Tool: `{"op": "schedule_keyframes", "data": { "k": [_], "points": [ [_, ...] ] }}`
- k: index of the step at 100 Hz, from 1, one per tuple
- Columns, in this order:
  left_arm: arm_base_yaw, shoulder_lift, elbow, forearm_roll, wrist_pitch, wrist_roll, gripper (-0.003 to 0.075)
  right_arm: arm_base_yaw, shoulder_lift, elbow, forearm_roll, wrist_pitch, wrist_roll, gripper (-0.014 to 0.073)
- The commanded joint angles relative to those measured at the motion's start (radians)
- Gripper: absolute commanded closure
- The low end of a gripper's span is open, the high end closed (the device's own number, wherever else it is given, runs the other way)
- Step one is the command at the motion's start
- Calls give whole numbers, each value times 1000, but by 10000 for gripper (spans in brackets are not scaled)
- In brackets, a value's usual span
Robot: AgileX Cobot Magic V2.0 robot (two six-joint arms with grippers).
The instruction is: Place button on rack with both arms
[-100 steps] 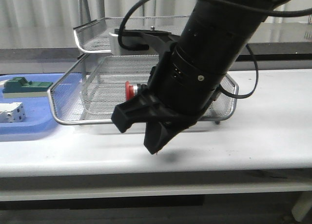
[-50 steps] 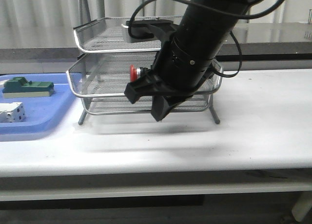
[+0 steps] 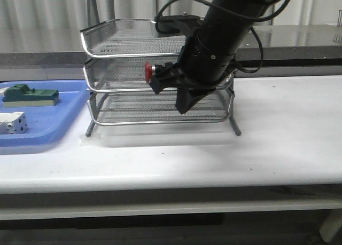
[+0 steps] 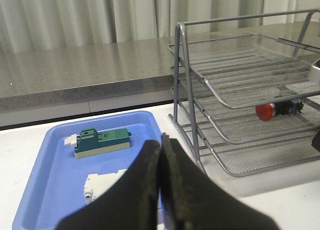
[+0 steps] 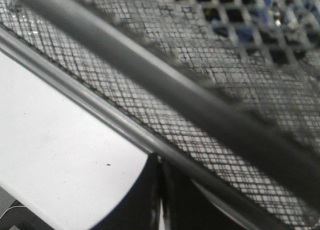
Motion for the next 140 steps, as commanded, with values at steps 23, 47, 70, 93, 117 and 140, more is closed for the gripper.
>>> {"op": "schedule_keyframes", "data": {
  "k": [23, 47, 70, 93, 117, 140],
  "points": [
    [3, 5, -27, -8, -83, -11, 741, -5, -95, -42, 22, 69, -10, 662],
    [3, 5, -27, -8, -83, -11, 741, -10, -210, 1, 21, 116, 0, 662],
    [3, 5, -27, -8, -83, -11, 741, -63, -375, 134, 10, 106, 22, 662],
    [3, 5, -27, -8, -83, -11, 741, -180, -599, 321, 7, 77, 48, 653],
    [3, 5, -27, -8, -83, -11, 741, -320, -883, 531, -2, -53, 55, 653],
    [3, 5, -27, -8, -83, -11, 741, -440, -1132, 704, -2, -161, 59, 653]
  ]
}}
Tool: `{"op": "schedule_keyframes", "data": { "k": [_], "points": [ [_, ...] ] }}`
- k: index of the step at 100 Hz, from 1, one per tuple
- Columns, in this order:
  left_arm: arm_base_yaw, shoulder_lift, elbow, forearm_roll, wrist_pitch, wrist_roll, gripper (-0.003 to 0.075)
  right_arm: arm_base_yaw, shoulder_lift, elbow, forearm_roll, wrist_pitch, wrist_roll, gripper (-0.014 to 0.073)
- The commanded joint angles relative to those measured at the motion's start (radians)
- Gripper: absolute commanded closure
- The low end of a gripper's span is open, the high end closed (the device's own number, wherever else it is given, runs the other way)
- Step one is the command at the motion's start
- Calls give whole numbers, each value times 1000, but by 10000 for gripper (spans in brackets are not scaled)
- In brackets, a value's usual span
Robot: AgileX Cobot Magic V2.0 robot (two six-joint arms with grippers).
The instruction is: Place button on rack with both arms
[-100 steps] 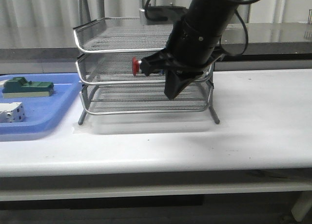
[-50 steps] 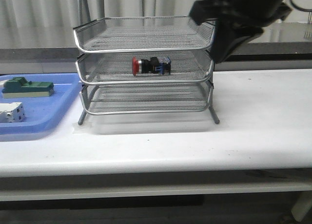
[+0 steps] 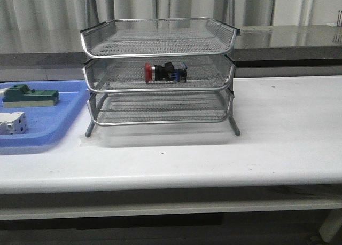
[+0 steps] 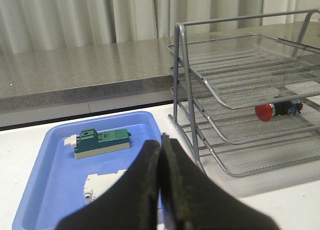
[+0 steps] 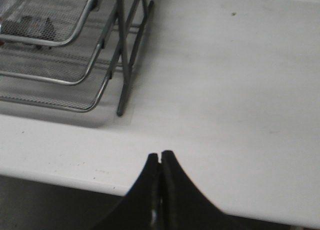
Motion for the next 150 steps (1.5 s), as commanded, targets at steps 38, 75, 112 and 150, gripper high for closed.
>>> {"op": "schedule_keyframes", "data": {
  "k": [38, 75, 112, 150],
  "points": [
    [3, 5, -27, -8, -83, -11, 741, -93, -425, 196, 0, -150, 5, 653],
    [3, 5, -27, -8, -83, -11, 741, -93, -460, 199, 0, -123, 5, 653],
    [3, 5, -27, -8, -83, -11, 741, -93, -460, 199, 0, -123, 5, 653],
    [3, 5, -27, -8, -83, -11, 741, -91, -574, 386, -46, -324, 147, 653]
  ]
}}
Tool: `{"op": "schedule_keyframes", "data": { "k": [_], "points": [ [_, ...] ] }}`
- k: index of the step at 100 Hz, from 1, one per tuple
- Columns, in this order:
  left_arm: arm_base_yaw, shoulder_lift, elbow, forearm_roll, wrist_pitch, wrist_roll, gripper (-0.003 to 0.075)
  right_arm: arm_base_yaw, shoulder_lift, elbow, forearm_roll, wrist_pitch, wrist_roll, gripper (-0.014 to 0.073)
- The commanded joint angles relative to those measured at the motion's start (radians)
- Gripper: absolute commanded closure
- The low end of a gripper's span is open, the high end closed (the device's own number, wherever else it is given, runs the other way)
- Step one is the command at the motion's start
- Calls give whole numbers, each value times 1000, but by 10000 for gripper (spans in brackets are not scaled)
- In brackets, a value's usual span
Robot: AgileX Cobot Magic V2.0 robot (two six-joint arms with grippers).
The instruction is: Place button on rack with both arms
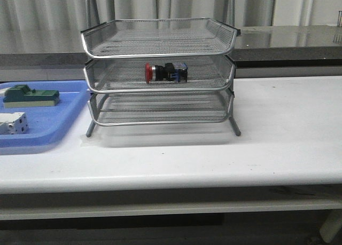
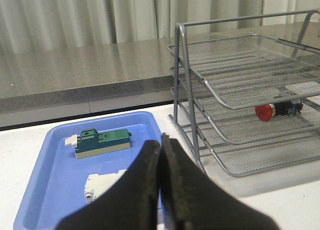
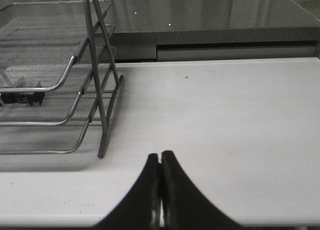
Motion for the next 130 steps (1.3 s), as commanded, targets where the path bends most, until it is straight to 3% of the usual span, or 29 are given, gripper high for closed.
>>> {"op": "schedule_keyframes", "data": {
  "k": [1, 47, 130],
  "points": [
    [3, 5, -27, -8, -83, -11, 741, -5, -57, 37, -39, -162, 66, 653],
    [3, 5, -27, -8, -83, -11, 741, -5, -437, 337, -80, -181, 114, 653],
    [3, 5, -27, -8, -83, -11, 741, -5, -429, 392, -78, -222, 114, 653]
  ]
}}
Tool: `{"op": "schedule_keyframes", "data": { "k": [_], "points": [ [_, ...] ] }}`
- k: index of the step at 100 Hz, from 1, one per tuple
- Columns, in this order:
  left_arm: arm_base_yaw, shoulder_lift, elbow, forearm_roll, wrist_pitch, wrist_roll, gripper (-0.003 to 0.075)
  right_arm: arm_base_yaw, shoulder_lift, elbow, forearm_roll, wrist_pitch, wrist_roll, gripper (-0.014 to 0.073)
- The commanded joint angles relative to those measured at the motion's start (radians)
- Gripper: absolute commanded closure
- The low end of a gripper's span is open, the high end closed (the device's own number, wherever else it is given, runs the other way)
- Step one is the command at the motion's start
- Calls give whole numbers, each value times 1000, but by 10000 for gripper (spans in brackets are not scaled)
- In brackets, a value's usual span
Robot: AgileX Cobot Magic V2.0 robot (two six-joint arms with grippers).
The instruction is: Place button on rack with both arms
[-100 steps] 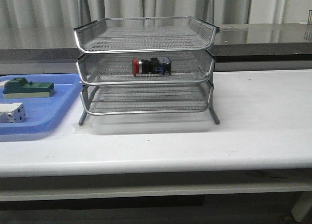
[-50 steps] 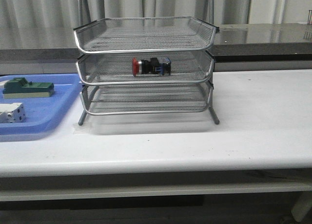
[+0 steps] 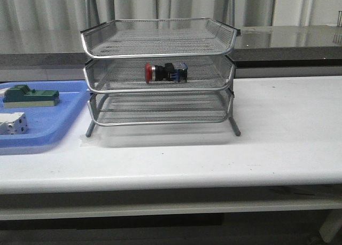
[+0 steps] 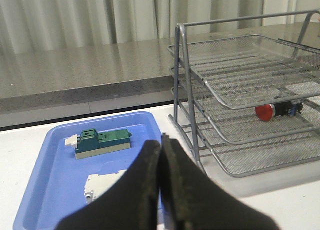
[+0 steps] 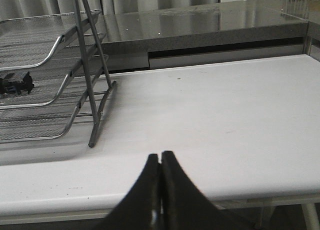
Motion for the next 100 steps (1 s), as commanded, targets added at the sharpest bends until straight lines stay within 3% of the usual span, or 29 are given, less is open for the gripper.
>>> {"op": "schedule_keyframes", "data": {
  "k": [1, 100],
  "points": [
    [3, 5, -27, -8, -81, -11, 741, -5, -16, -16, -6, -84, 3, 653],
    [3, -8, -27, -6, -79, -11, 741, -5, -16, -16, -6, -84, 3, 653]
  ]
}}
